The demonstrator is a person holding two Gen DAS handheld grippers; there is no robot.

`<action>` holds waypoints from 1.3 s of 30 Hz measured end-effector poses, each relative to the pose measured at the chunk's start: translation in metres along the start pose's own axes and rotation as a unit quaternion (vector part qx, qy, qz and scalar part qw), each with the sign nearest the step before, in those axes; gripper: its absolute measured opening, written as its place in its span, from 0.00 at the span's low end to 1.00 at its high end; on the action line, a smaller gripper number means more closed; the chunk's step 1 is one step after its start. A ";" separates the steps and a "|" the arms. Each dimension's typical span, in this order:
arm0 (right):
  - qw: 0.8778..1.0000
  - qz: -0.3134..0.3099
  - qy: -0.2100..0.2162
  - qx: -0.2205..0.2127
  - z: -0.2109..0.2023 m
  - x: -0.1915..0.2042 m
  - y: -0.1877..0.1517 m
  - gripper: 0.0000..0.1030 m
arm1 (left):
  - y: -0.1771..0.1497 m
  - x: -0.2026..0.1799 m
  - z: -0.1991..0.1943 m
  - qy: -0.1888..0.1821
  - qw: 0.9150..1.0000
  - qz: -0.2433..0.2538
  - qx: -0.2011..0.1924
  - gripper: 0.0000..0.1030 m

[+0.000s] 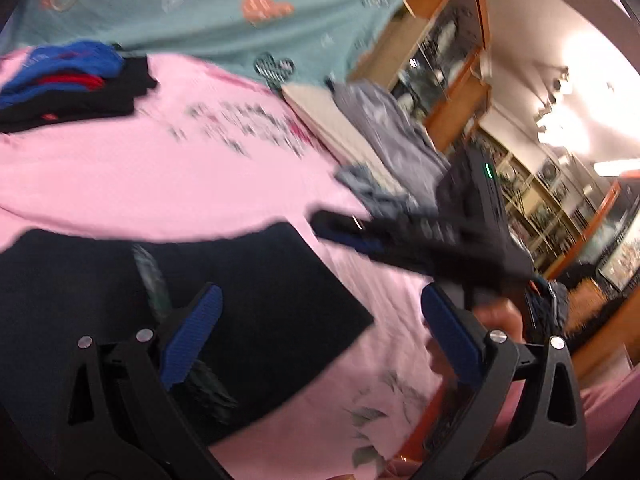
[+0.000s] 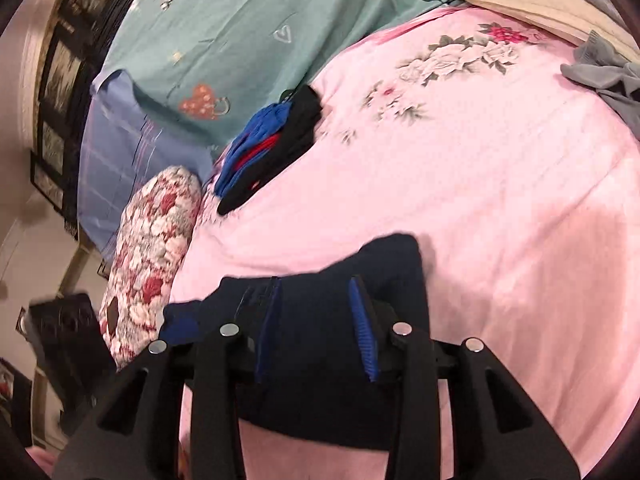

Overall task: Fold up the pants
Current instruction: 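Lift and carry the hem end toward the left gripper with the right gripper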

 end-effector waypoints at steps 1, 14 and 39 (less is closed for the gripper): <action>1.000 -0.001 0.003 0.003 0.004 0.000 0.002 0.36 | -0.007 0.001 0.007 0.000 1.000 -0.001 0.016 0.98; 0.999 0.027 0.021 0.040 0.013 -0.013 0.004 0.18 | -0.049 0.017 0.012 0.018 0.997 -0.009 0.079 0.98; 0.989 0.083 0.072 0.096 0.007 -0.034 -0.055 0.32 | 0.011 0.069 0.028 0.052 0.993 -0.083 0.061 0.98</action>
Point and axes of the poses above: each gripper's, at about its wrist camera, not at the fingertips, and z roughly the way its jaws point, x to its left, y to its top, the point moved 7 cm from there along z, roughly the way its jaws point, and after that the axes turned 15 degrees about -y, right-handed, at the moved point
